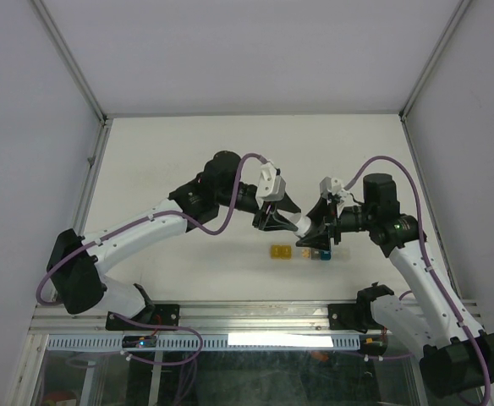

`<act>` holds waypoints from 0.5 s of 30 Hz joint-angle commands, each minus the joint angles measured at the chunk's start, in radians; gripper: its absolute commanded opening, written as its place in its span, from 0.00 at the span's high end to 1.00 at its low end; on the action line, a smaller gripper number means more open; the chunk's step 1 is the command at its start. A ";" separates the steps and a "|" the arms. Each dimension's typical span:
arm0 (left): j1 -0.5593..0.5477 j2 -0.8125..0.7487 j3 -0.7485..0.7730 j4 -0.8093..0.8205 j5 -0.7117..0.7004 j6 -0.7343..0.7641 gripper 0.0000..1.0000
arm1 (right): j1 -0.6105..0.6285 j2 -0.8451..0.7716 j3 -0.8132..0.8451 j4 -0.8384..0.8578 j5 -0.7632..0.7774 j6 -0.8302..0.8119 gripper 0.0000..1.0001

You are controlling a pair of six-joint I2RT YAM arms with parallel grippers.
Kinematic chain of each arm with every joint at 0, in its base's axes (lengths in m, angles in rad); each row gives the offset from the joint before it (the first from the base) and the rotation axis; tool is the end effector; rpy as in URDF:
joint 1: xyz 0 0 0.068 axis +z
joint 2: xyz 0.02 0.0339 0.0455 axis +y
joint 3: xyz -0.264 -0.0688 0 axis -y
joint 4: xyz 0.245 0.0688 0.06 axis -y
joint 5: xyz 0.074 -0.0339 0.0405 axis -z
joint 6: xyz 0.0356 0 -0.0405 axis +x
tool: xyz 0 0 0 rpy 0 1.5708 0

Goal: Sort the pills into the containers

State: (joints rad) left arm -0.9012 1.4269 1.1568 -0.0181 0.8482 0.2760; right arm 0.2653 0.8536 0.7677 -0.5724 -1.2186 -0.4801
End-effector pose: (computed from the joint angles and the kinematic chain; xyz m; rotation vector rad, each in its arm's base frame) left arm 0.1825 -0.2736 0.3395 1.5314 1.1813 -1.2082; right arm 0.1495 0.0752 0.2984 -1.2638 1.4923 1.1863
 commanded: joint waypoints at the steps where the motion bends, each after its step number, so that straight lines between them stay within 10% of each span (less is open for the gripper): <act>1: -0.004 0.021 0.008 -0.106 0.050 0.084 0.56 | 0.003 -0.031 0.049 0.149 -0.094 0.026 1.00; 15: 0.000 -0.167 -0.156 0.131 -0.178 -0.078 0.01 | 0.002 -0.031 0.048 0.143 -0.095 0.019 1.00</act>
State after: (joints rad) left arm -0.9031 1.3701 1.0706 -0.0219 0.7391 0.2481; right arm 0.2653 0.8379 0.7700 -0.4709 -1.2739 -0.4683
